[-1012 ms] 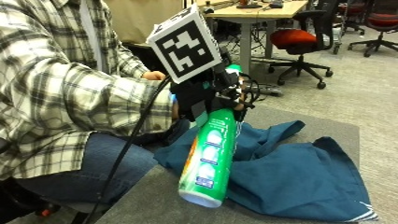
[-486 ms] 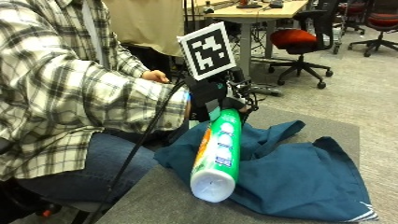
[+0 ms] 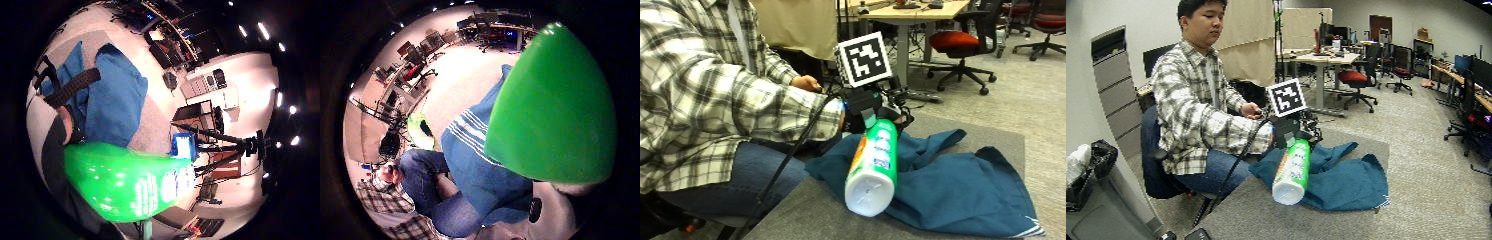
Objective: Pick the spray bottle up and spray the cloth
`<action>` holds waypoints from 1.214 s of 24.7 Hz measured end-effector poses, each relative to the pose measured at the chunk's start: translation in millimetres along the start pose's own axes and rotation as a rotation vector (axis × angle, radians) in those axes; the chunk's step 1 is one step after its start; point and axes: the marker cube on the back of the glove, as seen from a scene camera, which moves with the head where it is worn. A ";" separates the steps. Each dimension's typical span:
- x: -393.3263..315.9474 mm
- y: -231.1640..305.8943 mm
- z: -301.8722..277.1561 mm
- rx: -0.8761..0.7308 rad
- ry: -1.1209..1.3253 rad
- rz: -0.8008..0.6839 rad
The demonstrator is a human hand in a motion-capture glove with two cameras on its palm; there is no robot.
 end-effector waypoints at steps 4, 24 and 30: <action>-5.3 1.0 3.6 -0.019 0.041 -0.033; 27.5 -3.6 -34.5 0.204 -0.294 0.272; 41.7 2.1 -53.4 0.328 -0.475 0.370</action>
